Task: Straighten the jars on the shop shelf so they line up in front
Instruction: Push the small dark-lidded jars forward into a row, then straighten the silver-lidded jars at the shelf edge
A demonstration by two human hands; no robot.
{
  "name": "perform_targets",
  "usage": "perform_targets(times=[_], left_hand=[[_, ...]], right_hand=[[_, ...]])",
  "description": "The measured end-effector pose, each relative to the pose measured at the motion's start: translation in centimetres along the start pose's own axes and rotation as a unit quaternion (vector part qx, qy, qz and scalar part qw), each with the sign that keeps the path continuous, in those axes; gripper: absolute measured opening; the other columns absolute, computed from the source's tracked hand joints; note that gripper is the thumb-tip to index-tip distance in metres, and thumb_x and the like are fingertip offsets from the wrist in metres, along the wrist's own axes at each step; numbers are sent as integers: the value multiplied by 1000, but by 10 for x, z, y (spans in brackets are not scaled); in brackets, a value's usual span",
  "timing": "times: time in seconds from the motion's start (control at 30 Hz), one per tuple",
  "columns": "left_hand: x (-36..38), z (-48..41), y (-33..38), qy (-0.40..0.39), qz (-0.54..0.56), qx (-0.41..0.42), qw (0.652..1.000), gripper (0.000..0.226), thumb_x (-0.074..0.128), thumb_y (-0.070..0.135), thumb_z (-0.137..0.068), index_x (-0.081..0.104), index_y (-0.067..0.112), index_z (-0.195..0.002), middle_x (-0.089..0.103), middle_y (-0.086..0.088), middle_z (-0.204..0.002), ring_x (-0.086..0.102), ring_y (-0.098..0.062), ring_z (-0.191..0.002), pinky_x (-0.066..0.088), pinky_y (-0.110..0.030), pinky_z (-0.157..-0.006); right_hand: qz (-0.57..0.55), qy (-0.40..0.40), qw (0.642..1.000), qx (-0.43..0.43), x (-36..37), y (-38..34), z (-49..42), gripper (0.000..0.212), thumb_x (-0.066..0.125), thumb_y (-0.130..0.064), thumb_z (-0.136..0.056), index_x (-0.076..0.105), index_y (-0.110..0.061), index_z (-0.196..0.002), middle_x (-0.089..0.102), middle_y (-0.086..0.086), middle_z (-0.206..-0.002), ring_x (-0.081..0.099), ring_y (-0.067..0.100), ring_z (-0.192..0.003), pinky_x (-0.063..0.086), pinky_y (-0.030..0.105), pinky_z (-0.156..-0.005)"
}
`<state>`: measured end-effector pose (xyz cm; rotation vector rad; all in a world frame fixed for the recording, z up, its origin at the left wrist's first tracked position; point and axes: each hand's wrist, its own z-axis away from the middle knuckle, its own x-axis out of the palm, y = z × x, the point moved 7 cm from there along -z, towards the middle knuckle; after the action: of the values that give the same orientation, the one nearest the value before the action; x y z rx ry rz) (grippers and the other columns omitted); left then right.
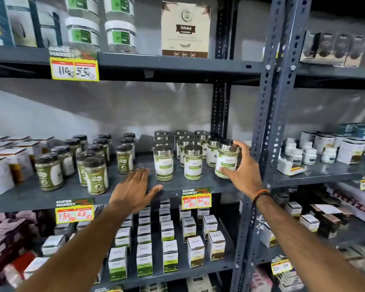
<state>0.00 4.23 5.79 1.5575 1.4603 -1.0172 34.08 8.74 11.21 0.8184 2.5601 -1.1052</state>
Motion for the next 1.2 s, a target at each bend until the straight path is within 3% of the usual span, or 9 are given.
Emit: perform_targets(times=[0.2, 0.33, 0.47, 0.53, 0.67, 0.77, 1.0, 1.2], left_hand=[[23, 0, -11, -28, -20, -2, 999, 94, 13, 83, -90, 35, 16, -152, 44, -8, -158, 45, -28, -141, 50, -52, -104], [26, -2, -12, -17, -33, -3, 999, 92, 12, 83, -91, 38, 17, -150, 48, -8, -155, 49, -27, -138, 52, -50, -102], [26, 0, -12, -1, -34, -1, 999, 90, 14, 82, -92, 41, 17, -148, 52, -8, -153, 53, -27, -135, 52, -47, -101], [26, 0, -12, 7, -35, 1, 999, 90, 14, 82, -92, 42, 18, -148, 52, -7, -153, 53, -26, -135, 51, -46, -102], [26, 0, -12, 12, -36, 1, 999, 91, 12, 82, -92, 42, 18, -149, 51, -7, -154, 51, -26, -138, 49, -45, -106], [25, 0, -11, 20, -35, 4, 999, 90, 13, 81, -92, 44, 18, -148, 53, -7, -153, 52, -27, -137, 49, -45, -105], [24, 0, -11, 24, -37, 8, 999, 89, 12, 81, -93, 45, 18, -146, 55, -7, -150, 56, -26, -131, 52, -45, -101], [25, 0, -11, 30, -40, 10, 999, 88, 12, 81, -94, 45, 17, -145, 56, -7, -148, 57, -26, -130, 52, -44, -101]], right_hand=[[10, -37, 999, 30, 23, 25, 0, 95, 92, -14, -71, 38, -35, -145, 68, -6, -119, 68, 11, -96, 55, 28, -90], [10, -39, 998, 45, 30, 33, -1, 97, 91, -15, -73, 34, -37, -148, 68, -7, -119, 68, 12, -99, 56, 36, -96], [13, -38, 997, 71, 30, 33, 4, 111, 88, -16, -78, 15, -32, -161, 64, 2, -137, 65, 18, -115, 43, 29, -102], [14, -24, 993, 111, 29, 37, 10, 117, 91, -23, -76, 13, -21, -163, 60, 6, -142, 60, 25, -127, 42, 34, -106], [91, -31, 982, 162, 39, 52, 15, 94, 94, -41, -67, 44, -10, -141, 70, 11, -127, 69, 28, -111, 57, 40, -92], [102, -32, 979, 173, 45, 57, 6, 73, 93, -38, -68, 58, -9, -126, 73, 10, -120, 70, 27, -107, 58, 36, -87], [122, -42, 974, 187, 57, 68, -12, 52, 86, -38, -75, 71, -14, -118, 76, 8, -115, 72, 27, -103, 55, 31, -85], [118, -32, 973, 193, 60, 69, -13, 50, 85, -37, -77, 71, -13, -118, 76, 9, -115, 71, 29, -103, 58, 38, -88]])
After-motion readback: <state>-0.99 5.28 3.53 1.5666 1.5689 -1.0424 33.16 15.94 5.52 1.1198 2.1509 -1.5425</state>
